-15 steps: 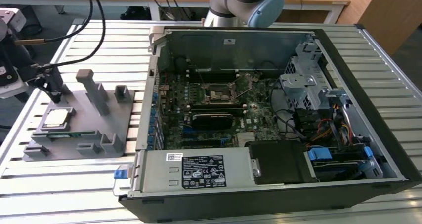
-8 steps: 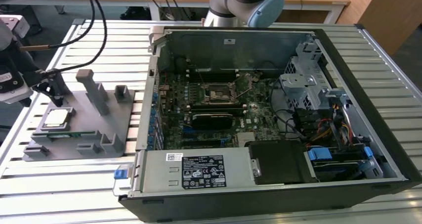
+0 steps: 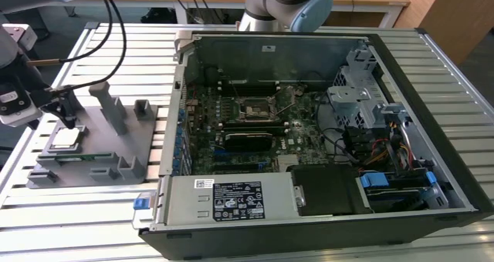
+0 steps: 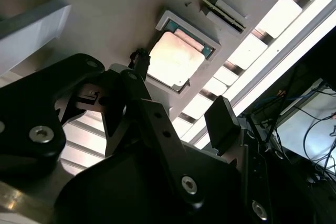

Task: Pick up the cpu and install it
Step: 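Pick up the cpu and move it towards the insertion slot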

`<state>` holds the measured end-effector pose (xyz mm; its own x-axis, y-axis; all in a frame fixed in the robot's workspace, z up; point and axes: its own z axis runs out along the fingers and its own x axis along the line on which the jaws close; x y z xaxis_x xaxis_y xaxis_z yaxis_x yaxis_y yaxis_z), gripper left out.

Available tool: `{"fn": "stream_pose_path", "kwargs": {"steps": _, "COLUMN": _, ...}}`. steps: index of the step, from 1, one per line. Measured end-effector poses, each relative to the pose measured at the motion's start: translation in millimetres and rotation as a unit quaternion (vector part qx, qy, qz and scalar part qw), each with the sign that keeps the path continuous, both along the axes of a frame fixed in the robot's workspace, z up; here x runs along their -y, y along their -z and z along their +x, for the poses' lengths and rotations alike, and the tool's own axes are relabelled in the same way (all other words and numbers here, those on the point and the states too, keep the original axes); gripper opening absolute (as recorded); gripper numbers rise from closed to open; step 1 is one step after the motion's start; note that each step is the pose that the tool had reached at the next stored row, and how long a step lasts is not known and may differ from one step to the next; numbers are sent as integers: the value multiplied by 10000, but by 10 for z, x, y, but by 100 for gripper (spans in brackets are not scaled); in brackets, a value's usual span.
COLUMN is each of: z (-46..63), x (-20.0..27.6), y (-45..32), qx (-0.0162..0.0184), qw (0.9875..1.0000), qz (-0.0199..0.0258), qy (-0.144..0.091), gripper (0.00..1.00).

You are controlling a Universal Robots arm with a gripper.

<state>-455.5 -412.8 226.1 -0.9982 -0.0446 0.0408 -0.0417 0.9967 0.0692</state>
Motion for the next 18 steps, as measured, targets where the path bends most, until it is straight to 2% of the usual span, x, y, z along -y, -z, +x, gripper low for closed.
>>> {"fn": "stream_pose_path", "kwargs": {"steps": 6, "z": 0, "x": 0, "y": 66, "qx": 0, "qw": 10000, "qz": -2, "qy": -1, "gripper": 69}}
{"fn": "stream_pose_path", "kwargs": {"steps": 18, "z": 0, "x": 0, "y": 103, "qx": -1, "qw": 10000, "qz": -2, "qy": -1, "gripper": 69}}
